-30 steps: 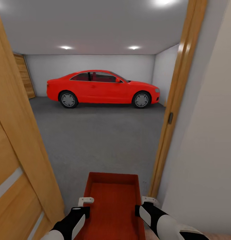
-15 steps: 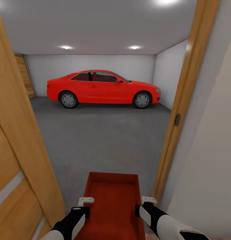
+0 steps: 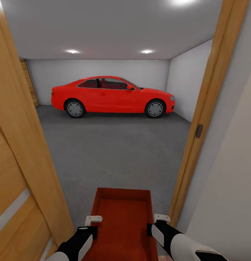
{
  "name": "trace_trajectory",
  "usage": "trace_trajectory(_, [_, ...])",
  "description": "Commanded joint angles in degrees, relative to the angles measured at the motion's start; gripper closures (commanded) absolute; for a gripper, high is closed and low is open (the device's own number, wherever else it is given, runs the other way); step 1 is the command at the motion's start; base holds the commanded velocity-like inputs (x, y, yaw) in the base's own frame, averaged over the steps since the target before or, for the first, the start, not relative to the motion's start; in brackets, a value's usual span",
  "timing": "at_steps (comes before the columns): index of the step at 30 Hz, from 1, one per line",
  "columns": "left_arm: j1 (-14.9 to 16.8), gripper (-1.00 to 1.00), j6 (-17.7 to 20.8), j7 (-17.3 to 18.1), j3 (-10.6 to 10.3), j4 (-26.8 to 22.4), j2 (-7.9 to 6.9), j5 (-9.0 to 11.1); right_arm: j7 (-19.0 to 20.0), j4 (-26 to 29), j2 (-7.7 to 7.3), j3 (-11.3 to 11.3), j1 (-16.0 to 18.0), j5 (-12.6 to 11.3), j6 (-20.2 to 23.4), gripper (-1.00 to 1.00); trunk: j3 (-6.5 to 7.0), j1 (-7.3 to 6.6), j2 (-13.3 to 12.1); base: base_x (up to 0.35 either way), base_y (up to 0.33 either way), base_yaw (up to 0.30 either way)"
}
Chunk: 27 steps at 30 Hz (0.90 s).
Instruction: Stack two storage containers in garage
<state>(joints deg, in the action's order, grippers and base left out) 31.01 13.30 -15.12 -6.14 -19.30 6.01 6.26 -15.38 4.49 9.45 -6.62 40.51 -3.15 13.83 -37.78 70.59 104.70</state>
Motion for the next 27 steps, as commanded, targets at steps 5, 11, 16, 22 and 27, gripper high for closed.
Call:
trace_trajectory(5, [-0.26, 1.0, 0.27, -0.4, -0.68, -0.29, -0.04, 0.51, -0.27, 0.17, 0.1, -0.55, -0.07, -0.43, 0.21, 1.0, -0.06, -0.01, 0.03, 0.0, 0.0, 0.0])
trace_trajectory(11, [-0.61, 1.0, 0.27, -0.4, -0.66, -0.38, -0.04, 0.36, -0.27, 0.63, 0.2, -0.59, -0.5, -0.29, 0.18, 1.0, -0.06, -0.01, 0.03, 0.0, 0.0, 0.0])
trace_trajectory(16, [-0.62, 1.0, 0.3, -0.38, -0.69, -0.45, -0.04, 0.33, -0.27, 0.64, 0.21, -0.59, -0.57, -0.28, 0.19, 1.0, -0.06, -0.01, 0.03, 0.0, 0.0, 0.0])
trace_trajectory(22, [-0.62, 1.0, 0.32, 0.05, -0.46, -0.48, -0.04, -0.17, -0.27, 0.66, 0.21, -1.1, -0.6, 0.07, 0.23, 1.0, -0.06, -0.01, 0.03, 0.0, 0.0, 0.0])
trace_trajectory(27, [-0.61, 1.0, 0.32, 0.18, 0.24, -0.48, -0.04, -0.8, -0.27, 0.69, 0.21, -2.1, -0.59, 1.12, 0.23, 1.0, -0.06, -0.01, 0.03, 0.0, 0.0, 0.0])
